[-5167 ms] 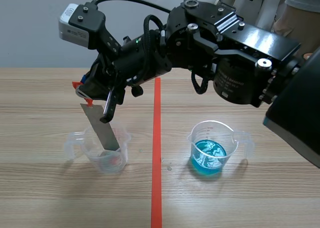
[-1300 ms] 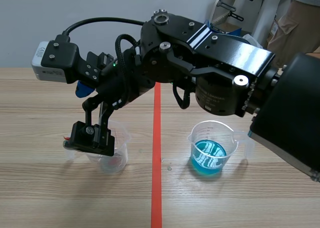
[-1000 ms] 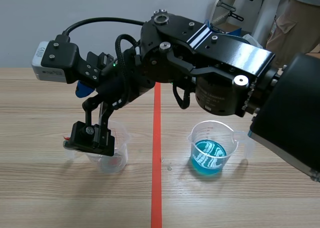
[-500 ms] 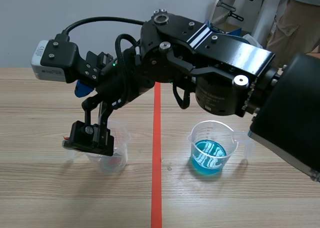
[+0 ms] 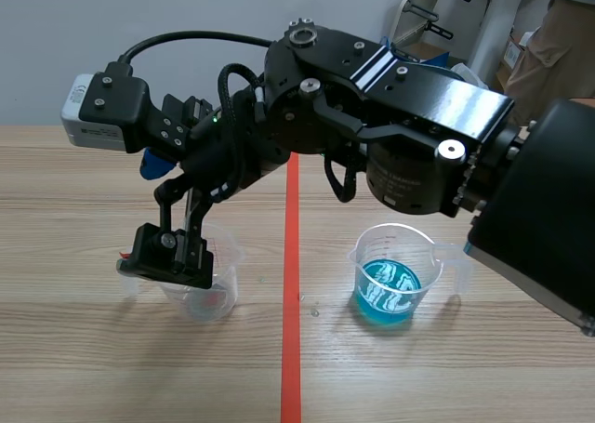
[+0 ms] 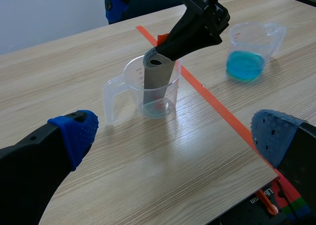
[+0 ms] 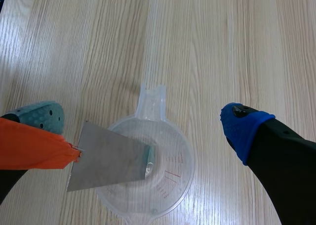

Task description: Do the redox reaction experiment

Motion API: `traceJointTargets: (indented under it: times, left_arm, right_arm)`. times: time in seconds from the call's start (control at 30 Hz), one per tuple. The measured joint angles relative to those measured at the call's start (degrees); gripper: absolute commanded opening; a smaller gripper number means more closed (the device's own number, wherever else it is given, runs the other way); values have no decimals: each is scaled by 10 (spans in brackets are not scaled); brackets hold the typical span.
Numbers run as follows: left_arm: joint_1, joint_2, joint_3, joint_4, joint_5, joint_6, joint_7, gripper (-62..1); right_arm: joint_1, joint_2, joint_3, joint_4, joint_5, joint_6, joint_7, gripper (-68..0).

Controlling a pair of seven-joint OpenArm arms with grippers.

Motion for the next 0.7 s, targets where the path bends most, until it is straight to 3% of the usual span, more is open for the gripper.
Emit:
traceJointTargets:
  times: [0.3,0.57,0.7]
  left_arm:
    - [0,0,0,0,0,0,0,14]
    - [0,0,0,0,0,0,0,14]
    - [0,0,0,0,0,0,0,14]
  right_arm:
    - [0,0,0,0,0,0,13,4]
    - [0,16,0,0,0,-9,72,4]
    - [0,33,0,0,0,-11,129,4]
